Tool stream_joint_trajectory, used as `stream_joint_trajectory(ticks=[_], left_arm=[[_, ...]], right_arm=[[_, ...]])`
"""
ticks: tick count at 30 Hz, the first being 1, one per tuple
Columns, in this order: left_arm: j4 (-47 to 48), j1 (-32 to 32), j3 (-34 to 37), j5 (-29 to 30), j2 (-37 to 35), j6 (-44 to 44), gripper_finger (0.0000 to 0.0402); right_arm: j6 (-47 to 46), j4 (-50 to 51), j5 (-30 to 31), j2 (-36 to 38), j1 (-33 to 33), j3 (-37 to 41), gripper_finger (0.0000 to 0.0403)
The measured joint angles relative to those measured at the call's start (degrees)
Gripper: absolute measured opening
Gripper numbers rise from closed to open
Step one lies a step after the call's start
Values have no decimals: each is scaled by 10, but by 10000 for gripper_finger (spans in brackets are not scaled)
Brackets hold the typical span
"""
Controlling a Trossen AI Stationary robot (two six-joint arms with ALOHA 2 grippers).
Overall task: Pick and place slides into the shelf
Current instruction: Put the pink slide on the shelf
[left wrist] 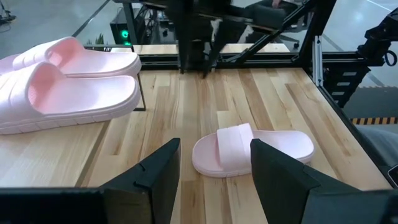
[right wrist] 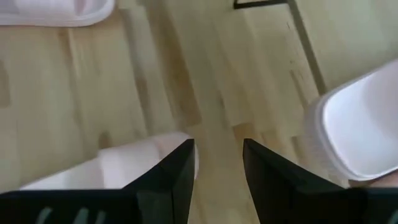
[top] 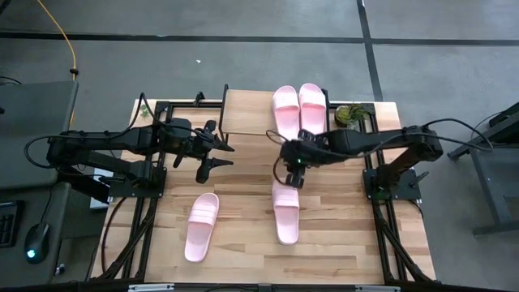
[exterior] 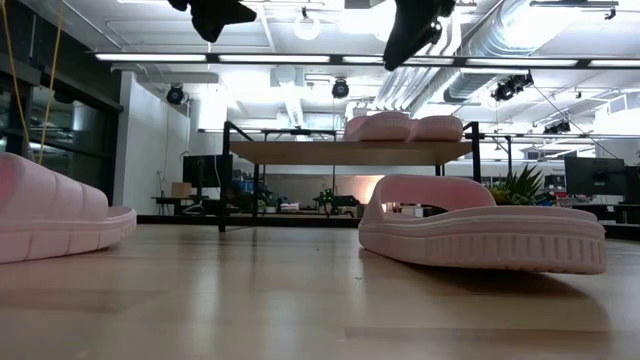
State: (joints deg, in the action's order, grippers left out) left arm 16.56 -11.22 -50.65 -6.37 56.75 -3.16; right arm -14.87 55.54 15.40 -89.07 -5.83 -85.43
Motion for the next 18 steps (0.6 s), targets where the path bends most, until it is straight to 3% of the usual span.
stream_joint_trajectory(ticks=[18], left_arm=[[28, 0, 0, -6, 0, 36, 179]], right_arm=[[-113, -10, 159, -7, -172, 0, 126]])
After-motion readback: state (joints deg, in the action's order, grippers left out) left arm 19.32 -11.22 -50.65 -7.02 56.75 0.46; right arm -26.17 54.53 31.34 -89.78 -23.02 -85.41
